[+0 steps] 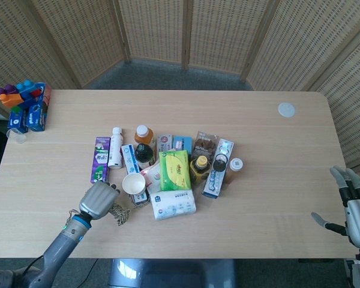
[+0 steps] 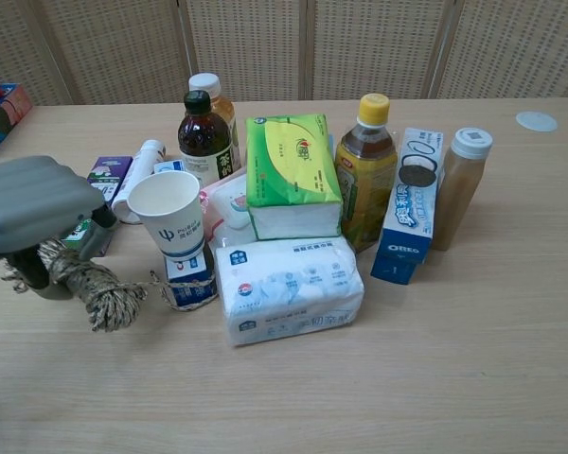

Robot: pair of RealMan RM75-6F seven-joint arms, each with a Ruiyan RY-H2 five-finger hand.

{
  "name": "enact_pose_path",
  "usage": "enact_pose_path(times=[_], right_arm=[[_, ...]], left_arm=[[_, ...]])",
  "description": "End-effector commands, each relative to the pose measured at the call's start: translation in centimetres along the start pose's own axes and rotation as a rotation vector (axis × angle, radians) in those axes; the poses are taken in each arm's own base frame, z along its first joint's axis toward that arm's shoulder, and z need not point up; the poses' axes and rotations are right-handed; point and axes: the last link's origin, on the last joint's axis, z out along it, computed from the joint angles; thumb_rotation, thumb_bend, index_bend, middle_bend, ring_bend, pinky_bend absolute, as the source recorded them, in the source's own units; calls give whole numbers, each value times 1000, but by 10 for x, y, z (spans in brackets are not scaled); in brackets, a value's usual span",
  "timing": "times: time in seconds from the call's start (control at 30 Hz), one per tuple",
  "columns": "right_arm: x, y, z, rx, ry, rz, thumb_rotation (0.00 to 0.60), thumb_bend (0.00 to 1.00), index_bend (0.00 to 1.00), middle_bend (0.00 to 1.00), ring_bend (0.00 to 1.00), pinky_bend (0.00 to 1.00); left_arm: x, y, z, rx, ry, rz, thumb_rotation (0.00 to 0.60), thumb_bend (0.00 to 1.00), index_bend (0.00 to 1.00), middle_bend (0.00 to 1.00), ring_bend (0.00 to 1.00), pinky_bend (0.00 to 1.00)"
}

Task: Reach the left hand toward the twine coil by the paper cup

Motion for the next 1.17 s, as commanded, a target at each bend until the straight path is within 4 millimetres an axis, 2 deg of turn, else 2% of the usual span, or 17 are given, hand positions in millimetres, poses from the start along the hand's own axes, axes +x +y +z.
enact_pose_path(times=[0.03, 0.33, 0.53, 0.73, 1.17], right_arm=[[-1, -1, 0, 2, -1, -2, 600, 0, 0, 0, 0, 0], [-2, -2, -1, 5, 0, -5, 600, 0, 0, 0, 0, 0], [-1, -2, -1, 3, 2, -3, 600, 0, 0, 0, 0, 0], [-1, -2, -1, 2, 1, -3, 600, 0, 0, 0, 0, 0], [-2, -2, 0, 3, 0, -6, 600, 0, 0, 0, 0, 0]], left_arm=[[31, -17, -15, 31, 71, -12, 600, 0, 639, 565, 579, 631], [110, -41, -33, 93, 251, -15, 600, 0, 639, 566, 586, 629], [145, -48, -38, 118, 322, 1, 600, 0, 641, 570, 599, 630], [162, -50, -40, 127, 353, 6, 600, 0, 641, 573, 607, 636], [178, -51, -44, 136, 396, 1, 600, 0, 644, 575, 609, 637]])
